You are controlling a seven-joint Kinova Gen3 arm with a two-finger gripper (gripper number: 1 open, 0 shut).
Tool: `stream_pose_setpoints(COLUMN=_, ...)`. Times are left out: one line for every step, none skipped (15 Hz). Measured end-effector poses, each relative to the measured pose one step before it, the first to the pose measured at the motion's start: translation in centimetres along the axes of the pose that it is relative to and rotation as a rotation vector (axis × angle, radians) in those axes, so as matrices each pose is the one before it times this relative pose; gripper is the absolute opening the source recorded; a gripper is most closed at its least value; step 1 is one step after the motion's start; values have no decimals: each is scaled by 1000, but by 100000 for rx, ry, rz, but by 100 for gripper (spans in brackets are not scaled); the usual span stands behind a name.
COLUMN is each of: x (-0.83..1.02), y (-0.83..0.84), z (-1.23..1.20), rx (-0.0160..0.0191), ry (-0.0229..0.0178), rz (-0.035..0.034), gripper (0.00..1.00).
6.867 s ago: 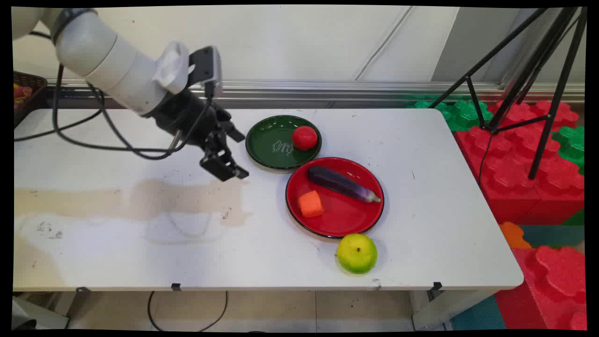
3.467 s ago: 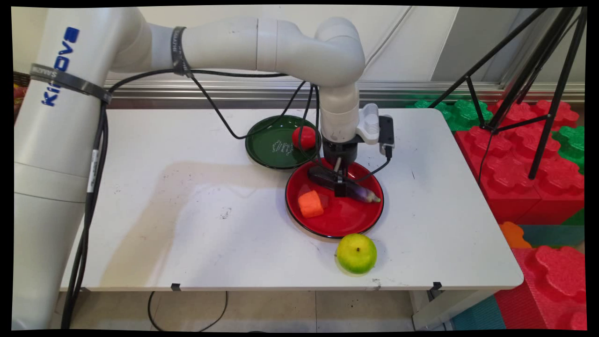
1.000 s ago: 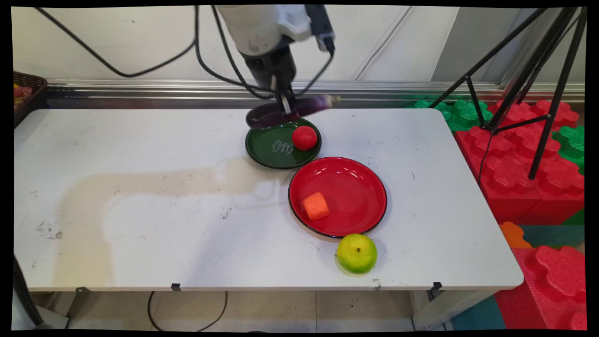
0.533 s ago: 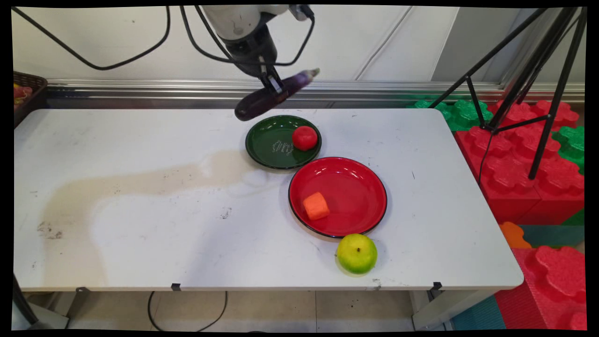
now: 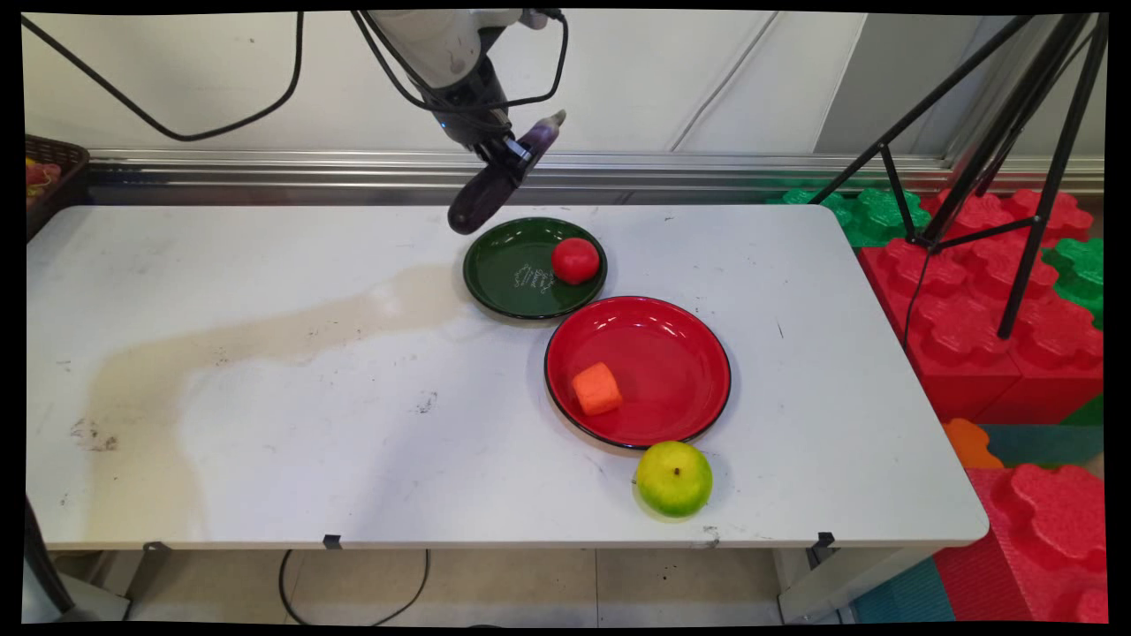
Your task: Place the picked object on the green plate
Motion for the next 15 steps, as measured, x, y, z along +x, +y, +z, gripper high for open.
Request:
stream_pose_setpoints(x=55, y=-255, z=756, rx=231, ry=-286, rz=-2963, gripper=0)
stream_pose_setpoints(x=105, y=-271, z=904, rx=220, ry=-292, rz=-3196, gripper=0)
stream_pose_setpoints(x=128, y=-231, z=947, rx=154, ry=-377, rz=-2879, gripper=0)
stream_pose_setpoints(x=127, y=-187, z=793, rx=122, ry=-287, rz=-2306, gripper=0)
stream_pose_setpoints(x=82, y=-95, z=540, rx=31, ry=-246, rz=-1479, gripper=0)
stream_pose_setpoints(x=111, y=-145, z=798, rx=74, ry=-385, rz=-2099, gripper=0)
stream_pose_setpoints(x=87, y=-126, z=933, rx=-36, ry=-538, rz=-2353, gripper=0)
stream_pose_setpoints(x=77, y=-76, z=918, rx=-73, ry=-561, rz=-2155, gripper=0)
stream_pose_setpoints(x=33, y=-58, z=782, rx=-61, ry=-571, rz=-1771, gripper=0)
stream_pose_setpoints(x=-3, y=-44, z=507, rx=-25, ry=-414, rz=-1157, gripper=0)
stream_pose_setpoints(x=-3, y=-36, z=731, rx=-13, ry=-622, rz=-1554, gripper=0)
stream_pose_setpoints(x=-1, y=1, z=492, rx=-13, ry=-436, rz=-989, gripper=0)
stream_pose_setpoints(x=-25, y=-23, z=703, rx=70, ry=-652, rz=-1445, gripper=0)
stream_pose_setpoints(x=-20, y=-71, z=810, rx=167, ry=-745, rz=-1629, gripper=0)
stream_pose_setpoints(x=-37, y=-104, z=772, rx=143, ry=-730, rz=-1573, gripper=0)
